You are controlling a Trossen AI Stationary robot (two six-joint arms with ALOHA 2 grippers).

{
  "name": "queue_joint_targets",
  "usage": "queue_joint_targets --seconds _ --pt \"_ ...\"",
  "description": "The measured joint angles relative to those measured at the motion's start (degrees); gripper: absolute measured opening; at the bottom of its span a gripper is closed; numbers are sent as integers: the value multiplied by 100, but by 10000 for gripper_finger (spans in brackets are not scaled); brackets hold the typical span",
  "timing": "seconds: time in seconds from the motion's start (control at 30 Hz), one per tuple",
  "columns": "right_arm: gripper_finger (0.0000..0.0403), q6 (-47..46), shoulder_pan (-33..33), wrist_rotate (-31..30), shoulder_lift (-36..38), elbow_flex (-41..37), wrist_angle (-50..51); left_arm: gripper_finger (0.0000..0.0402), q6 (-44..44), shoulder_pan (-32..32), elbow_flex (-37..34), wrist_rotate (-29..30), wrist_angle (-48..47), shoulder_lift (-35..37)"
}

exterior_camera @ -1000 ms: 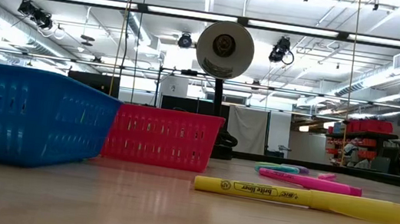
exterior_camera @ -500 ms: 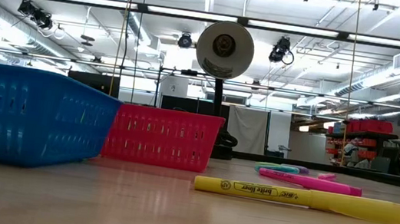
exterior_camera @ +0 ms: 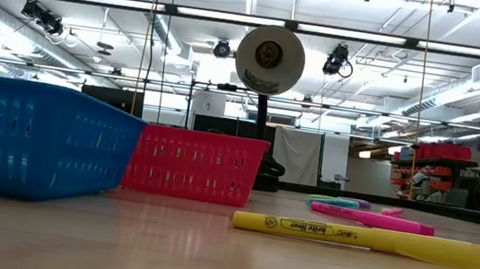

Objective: Pick & Place Markers
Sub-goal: Put the blue highlighter pen into the blue bin

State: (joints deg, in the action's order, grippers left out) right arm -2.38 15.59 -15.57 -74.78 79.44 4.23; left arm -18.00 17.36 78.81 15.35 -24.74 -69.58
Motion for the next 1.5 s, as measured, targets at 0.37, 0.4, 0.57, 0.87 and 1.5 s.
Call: queue_joint_targets --seconds 0.37,0.4,0.57,0.87,1.5 --pt "224 -14 -4 -2 17 0 6 67 -861 24 0 -907 -2171 -22" --pt "224 -15 -4 -2 17 0 7 67 -937 24 0 -975 -2368 -22" --pt "224 -14 -4 -2 15 0 7 67 -1289 24 0 -1400 -3305 -22" --pt "224 -12 -43 0 15 0 7 67 -1628 103 3 -1902 -4021 -116" --pt "224 48 -127 0 11 -2 -96 67 -1134 935 -285 -1286 -3943 -1818"
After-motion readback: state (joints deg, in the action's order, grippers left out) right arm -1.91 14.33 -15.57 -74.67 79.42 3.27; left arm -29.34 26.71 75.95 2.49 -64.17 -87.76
